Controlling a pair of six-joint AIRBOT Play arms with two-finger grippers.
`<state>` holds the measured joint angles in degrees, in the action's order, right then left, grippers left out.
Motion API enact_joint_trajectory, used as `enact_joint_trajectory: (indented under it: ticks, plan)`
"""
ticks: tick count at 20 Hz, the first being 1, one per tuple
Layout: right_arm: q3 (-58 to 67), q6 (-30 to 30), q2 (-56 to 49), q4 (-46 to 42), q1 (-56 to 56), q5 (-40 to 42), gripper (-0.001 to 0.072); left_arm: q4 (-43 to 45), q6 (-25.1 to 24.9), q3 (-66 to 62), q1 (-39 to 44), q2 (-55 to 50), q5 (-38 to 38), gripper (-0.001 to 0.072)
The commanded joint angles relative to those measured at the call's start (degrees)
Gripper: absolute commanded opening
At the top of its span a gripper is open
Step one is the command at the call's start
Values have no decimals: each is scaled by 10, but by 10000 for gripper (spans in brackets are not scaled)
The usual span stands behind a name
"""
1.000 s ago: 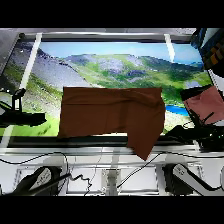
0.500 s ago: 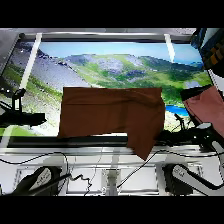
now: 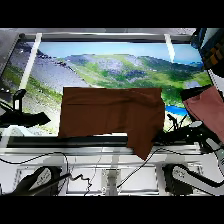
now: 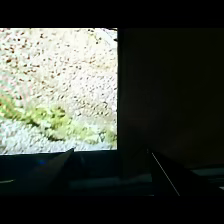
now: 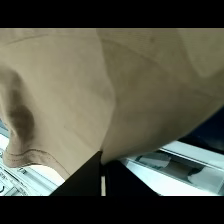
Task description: Fold the clothes and pants, and hang the long-sleeved shirts on hangers.
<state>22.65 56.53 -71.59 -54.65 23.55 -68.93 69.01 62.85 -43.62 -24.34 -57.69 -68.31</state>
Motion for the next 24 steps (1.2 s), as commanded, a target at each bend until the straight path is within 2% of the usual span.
enact_joint_trajectory:
  ticks: [1,5,10,13,14,15,19,21,22,23,24]
  plan:
    - [0,-5,-2,-6,-3,44,16,14,8,9,-1,-17,-1,522]
    - [0,-6,-2,-6,-3,43,16,-2,7,36,-1,-79,7,523]
    - [0,-7,-2,-6,-3,40,16,-87,-17,56,-1,-169,21,523]
    - [0,-7,-2,-6,-3,40,16,-93,-19,56,0,-198,19,520]
    - [0,-7,-2,-6,-3,40,16,-93,-25,56,0,-200,12,468]
    - [0,-7,-2,-6,-3,40,16,-92,-33,56,-1,-200,2,454]
    - [0,-7,-2,-6,-3,40,16,-76,-57,56,0,-200,-69,445]
    - [0,-7,-2,-6,-3,40,16,-58,-57,56,0,-200,-87,251]
    - [0,-7,-2,-5,-3,40,16,-58,-57,56,0,-200,-92,196]
    - [0,-7,-2,-5,-3,40,16,-59,-57,56,0,-200,-92,193]
    - [2,-7,-1,-5,-3,37,16,-61,-57,56,0,-199,-91,112]
